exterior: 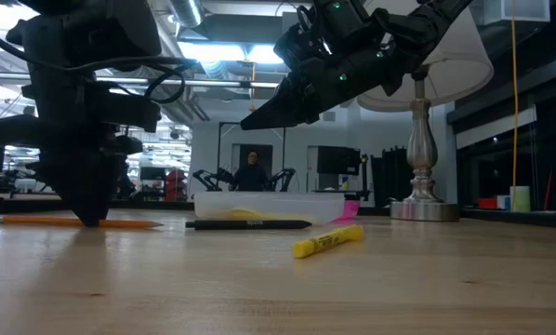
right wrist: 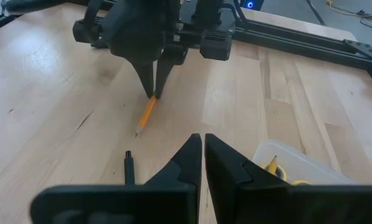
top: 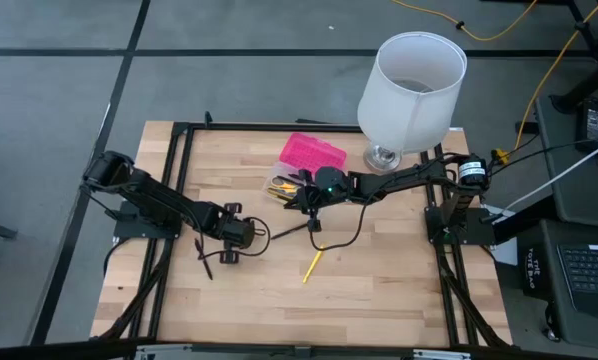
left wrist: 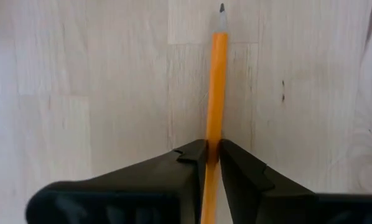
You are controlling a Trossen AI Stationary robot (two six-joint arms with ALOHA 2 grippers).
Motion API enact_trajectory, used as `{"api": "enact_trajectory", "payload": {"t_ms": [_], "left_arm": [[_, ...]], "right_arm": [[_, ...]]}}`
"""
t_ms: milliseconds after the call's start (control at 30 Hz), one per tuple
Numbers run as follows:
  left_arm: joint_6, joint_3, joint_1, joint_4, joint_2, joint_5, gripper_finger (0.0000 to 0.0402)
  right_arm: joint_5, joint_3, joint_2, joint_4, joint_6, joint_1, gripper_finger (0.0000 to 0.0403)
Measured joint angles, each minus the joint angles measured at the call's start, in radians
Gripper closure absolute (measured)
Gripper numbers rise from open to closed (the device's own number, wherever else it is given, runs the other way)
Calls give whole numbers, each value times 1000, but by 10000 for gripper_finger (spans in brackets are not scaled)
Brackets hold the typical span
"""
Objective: Pick & place school supplies into a supply box
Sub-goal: Put the orange pencil into the pink supply box
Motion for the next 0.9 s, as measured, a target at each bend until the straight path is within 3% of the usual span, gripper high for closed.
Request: {"api": "enact_trajectory", "payload": {"t_ms": [167, 467, 900], "left_arm": [[-5, -36, 1, 36, -2, 45, 368], [-4, -32, -1, 45, -19, 30, 394], [-9, -22, -3, 39, -188, 95, 397]], "right_arm": [[0, 0, 0, 0, 0, 0, 377], [0, 0, 0, 0, 0, 0, 377], [0, 0, 0, -6, 0, 0, 377]]}}
